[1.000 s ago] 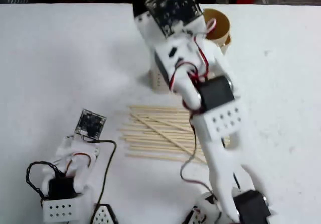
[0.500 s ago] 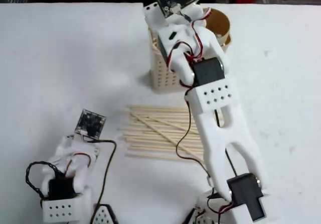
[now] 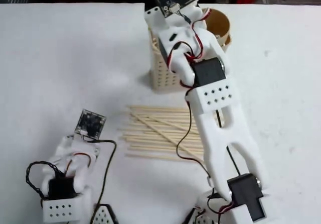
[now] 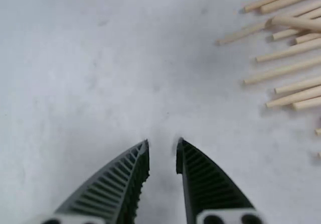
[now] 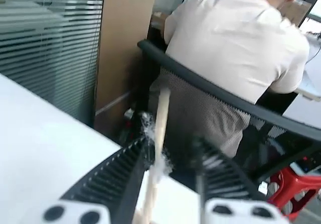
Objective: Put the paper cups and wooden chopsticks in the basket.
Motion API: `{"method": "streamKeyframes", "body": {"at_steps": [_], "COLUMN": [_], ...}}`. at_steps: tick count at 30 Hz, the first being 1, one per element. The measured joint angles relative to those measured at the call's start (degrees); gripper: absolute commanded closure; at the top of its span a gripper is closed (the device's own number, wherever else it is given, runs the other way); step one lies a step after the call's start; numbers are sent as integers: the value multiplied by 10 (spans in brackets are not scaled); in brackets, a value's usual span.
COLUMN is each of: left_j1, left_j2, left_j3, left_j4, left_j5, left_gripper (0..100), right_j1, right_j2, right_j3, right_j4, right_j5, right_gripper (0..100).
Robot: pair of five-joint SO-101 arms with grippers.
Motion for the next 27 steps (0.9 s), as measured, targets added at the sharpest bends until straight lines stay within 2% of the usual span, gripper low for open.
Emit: {"method": "streamKeyframes", "body": {"at_steps": [6,15,20,23,27], "left_j1": [0,0,0,0,0], "left_j2": [0,0,0,0,0], "left_j3": [0,0,0,0,0], "left_j4": [0,0,0,0,0], "left_j5": [0,0,0,0,0], "left_gripper": [891,891,891,891,891], "right_j1": [-1,-8,-87,-124,-156], "right_j2": [-12,-186,-214,-207,-175], "right_j3": [0,0,24,102,255], "right_j4": [87,417,578,593,513], "right_j5": [1,3,69,84,92], "right_gripper": [934,943,942,933,865]}}
